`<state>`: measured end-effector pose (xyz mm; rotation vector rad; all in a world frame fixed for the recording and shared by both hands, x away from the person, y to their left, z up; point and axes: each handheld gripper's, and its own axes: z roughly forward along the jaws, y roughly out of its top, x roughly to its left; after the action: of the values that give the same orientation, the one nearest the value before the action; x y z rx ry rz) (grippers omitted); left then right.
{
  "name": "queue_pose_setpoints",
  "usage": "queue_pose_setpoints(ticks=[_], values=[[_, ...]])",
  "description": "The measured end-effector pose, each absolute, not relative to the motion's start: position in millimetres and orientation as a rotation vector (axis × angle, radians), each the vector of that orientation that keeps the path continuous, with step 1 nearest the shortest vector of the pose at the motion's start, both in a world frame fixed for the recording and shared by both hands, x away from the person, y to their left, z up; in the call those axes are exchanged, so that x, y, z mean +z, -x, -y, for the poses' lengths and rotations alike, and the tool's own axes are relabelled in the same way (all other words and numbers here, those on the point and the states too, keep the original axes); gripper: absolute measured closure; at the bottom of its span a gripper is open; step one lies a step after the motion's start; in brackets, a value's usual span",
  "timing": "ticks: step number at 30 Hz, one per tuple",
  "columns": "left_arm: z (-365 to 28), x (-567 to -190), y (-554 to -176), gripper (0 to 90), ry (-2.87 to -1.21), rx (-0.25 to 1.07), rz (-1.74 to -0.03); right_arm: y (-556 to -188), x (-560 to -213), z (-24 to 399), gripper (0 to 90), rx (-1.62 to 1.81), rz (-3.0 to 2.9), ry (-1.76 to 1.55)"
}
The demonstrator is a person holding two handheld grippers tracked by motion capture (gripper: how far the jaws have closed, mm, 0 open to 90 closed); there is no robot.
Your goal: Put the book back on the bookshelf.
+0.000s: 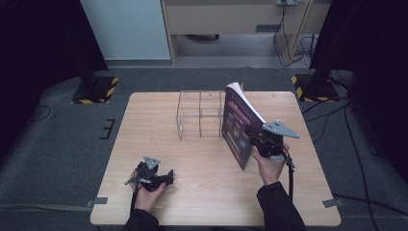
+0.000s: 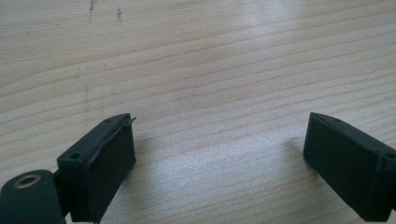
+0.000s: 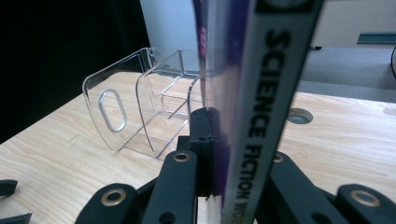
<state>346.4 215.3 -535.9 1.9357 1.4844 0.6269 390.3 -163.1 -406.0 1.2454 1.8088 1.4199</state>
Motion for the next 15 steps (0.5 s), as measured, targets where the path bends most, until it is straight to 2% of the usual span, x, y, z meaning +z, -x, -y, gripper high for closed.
queue_pose_setpoints(ticks=[15], values=[[-215, -536, -346, 8.0, -1.936, 0.627, -1.484, -409, -398, 156, 82.8, 1.431, -1.766, -1.245]])
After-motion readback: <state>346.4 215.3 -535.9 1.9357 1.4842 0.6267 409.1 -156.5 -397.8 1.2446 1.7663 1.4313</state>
